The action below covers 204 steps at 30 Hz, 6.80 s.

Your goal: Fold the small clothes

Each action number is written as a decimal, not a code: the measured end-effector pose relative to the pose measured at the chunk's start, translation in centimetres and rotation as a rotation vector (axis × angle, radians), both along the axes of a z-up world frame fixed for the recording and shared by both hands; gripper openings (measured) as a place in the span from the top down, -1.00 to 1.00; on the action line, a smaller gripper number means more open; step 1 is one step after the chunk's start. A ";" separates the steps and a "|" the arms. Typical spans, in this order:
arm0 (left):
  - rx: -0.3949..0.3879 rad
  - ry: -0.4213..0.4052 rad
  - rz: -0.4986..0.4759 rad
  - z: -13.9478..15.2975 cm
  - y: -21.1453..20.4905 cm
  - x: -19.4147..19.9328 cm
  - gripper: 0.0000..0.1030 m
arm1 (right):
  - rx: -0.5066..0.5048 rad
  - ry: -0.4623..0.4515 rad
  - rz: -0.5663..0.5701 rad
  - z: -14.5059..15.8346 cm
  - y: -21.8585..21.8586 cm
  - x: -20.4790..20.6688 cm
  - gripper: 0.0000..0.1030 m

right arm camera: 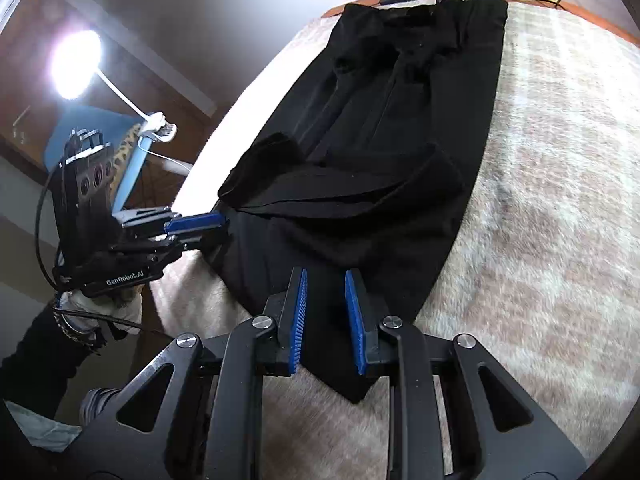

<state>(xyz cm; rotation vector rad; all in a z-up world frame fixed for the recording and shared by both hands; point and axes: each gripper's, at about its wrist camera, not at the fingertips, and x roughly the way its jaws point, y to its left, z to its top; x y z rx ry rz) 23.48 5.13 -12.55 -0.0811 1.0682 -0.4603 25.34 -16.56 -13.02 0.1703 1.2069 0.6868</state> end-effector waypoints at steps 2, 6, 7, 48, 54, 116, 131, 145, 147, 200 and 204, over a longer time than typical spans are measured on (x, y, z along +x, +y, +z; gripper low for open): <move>0.010 -0.020 0.013 0.3 -0.1 1.3 0.69 | 0.003 -0.003 -0.014 -0.1 -0.2 0.9 0.57; 0.006 -0.091 0.092 1.6 0.8 4.7 0.69 | 0.004 -0.045 -0.106 0.7 -1.2 3.5 0.57; 0.000 -0.109 0.111 2.1 1.1 5.4 0.69 | -0.008 -0.064 -0.130 0.9 -1.6 4.0 0.57; -0.056 -0.099 0.204 -1.2 1.8 30.3 0.44 | -0.026 -0.139 -0.406 -1.7 -7.5 27.3 0.15; -0.048 -0.122 0.182 -1.5 0.9 30.3 1.00 | -0.056 -0.165 -0.349 -2.1 -5.9 27.3 0.86; -0.007 -0.307 0.048 1.7 2.6 -8.3 -0.01 | -0.173 -0.423 -0.033 4.7 -1.3 -9.9 -0.24; 0.245 -0.311 -0.096 -2.2 -3.2 -8.7 0.52 | -0.327 -0.433 0.120 0.6 2.5 -10.6 0.09; 0.260 -0.349 -0.096 0.3 0.9 -9.1 1.00 | -0.312 -0.452 0.140 2.8 2.5 -11.1 0.94; 0.275 -0.343 -0.105 -0.1 1.4 -9.4 1.00 | -0.296 -0.441 0.164 3.0 2.5 -11.7 0.94; 0.063 -0.217 0.189 -1.1 2.3 9.1 0.74 | 0.000 -0.180 -0.333 -1.2 -5.2 8.7 0.94; 0.045 -0.231 0.230 0.7 4.7 7.9 0.19 | -0.008 -0.148 -0.353 -0.6 -6.4 8.3 0.88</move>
